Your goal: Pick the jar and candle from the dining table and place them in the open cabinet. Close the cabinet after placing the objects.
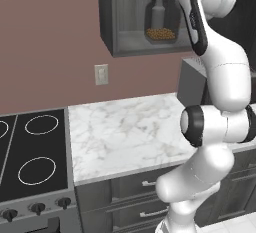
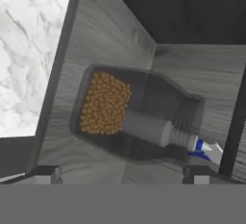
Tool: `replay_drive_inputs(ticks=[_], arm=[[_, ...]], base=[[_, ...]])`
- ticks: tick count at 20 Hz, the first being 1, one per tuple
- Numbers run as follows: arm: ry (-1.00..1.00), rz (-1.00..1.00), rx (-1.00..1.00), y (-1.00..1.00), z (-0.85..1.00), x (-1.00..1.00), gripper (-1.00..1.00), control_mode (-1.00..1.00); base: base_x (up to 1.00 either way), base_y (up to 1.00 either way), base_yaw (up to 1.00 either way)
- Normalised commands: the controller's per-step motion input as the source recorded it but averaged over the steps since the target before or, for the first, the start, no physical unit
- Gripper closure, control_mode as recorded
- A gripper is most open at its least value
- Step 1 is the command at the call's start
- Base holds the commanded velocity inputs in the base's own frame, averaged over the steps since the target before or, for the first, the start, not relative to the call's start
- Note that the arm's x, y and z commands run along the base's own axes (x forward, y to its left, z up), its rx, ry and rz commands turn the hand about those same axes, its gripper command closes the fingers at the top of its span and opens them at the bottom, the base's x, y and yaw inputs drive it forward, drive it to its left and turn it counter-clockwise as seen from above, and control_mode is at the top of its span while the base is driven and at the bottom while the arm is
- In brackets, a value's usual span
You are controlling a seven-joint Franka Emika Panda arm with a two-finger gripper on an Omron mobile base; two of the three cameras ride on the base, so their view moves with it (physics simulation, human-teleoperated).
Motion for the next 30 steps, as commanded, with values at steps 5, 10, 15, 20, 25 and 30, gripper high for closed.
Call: replay_drive_inputs(ticks=[5,10,15,20,25,30], arm=[[-0.11,0.0,-0.03,0.0,-0.07,-0.76,-1.0,-1.0],[-0.09,0.0,-0.12,0.1,-0.42,-0.79,-1.0,-1.0],[-0.06,0.0,-0.19,0.33,-0.63,-0.64,-1.0,-1.0],[-0.02,0.0,-0.17,0.23,-0.46,-0.57,-1.0,-1.0],[0.0,0.0,-0.14,0.1,-0.35,-0.46,-1.0,-1.0],[0.0,0.0,-0.1,0.1,-0.21,-0.42,-1.0,-1.0]], base=[[0.0,0.0,0.0],[0.0,0.0,0.0],[0.0,0.0,0.0],[0.0,0.0,0.0],[0.0,0.0,0.0],[0.0,0.0,0.0]])
